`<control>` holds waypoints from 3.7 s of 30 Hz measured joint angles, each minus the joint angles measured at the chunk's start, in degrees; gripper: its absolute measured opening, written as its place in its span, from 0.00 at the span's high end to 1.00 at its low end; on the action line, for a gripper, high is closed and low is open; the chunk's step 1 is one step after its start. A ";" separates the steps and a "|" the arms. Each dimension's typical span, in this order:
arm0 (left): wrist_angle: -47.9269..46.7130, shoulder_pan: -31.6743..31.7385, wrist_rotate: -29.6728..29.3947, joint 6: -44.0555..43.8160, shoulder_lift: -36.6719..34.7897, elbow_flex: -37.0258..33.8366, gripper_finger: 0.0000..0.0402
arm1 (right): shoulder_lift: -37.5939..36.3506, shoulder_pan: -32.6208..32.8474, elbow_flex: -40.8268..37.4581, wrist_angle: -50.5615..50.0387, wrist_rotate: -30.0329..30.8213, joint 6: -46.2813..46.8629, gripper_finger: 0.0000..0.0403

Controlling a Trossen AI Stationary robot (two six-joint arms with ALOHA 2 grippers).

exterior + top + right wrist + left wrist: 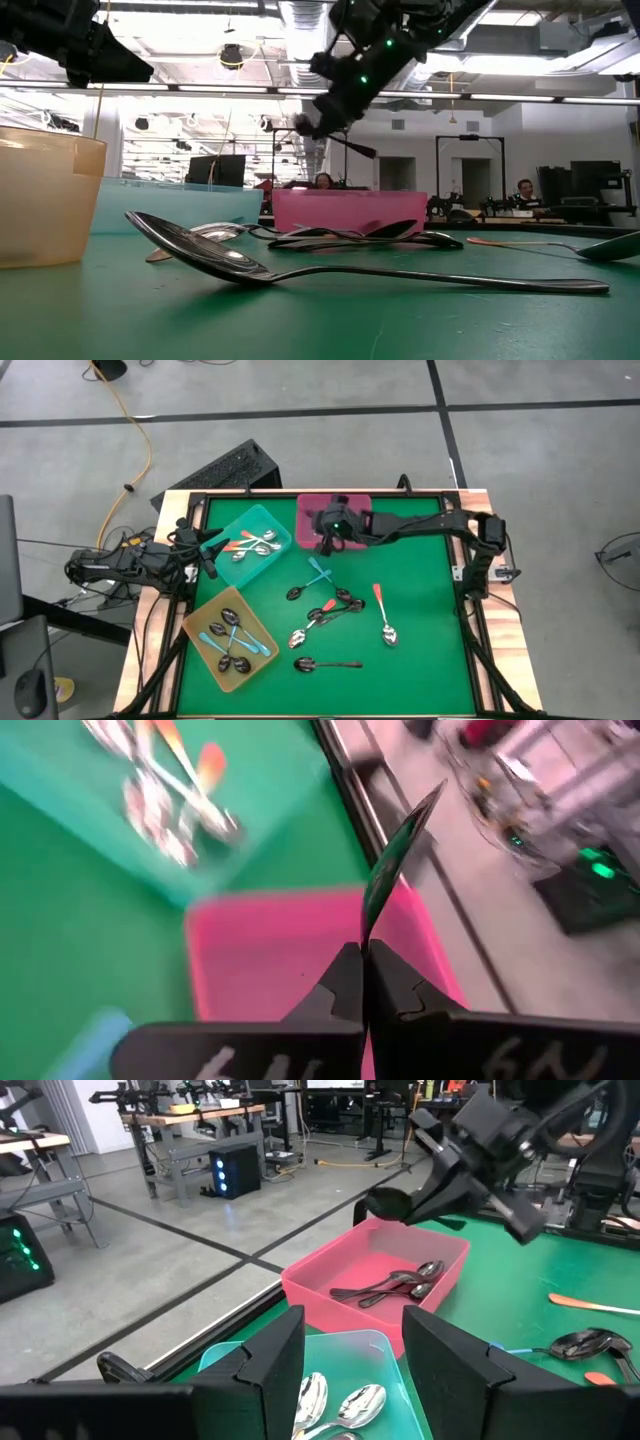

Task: Sort silverware by color (type)
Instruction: Put the black spoon into the pink bin

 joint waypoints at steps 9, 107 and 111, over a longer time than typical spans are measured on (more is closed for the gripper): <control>-0.02 0.00 0.02 0.00 0.00 0.00 0.61 | 4.47 -2.31 -0.02 -1.61 -2.68 3.06 0.98; -0.02 0.00 0.03 0.02 -0.02 0.00 0.61 | -16.15 -1.40 -0.04 -12.53 -14.97 10.51 0.70; -0.02 0.00 0.02 0.00 -0.02 0.00 0.61 | -16.15 -0.09 -0.04 -13.70 -14.95 12.65 0.70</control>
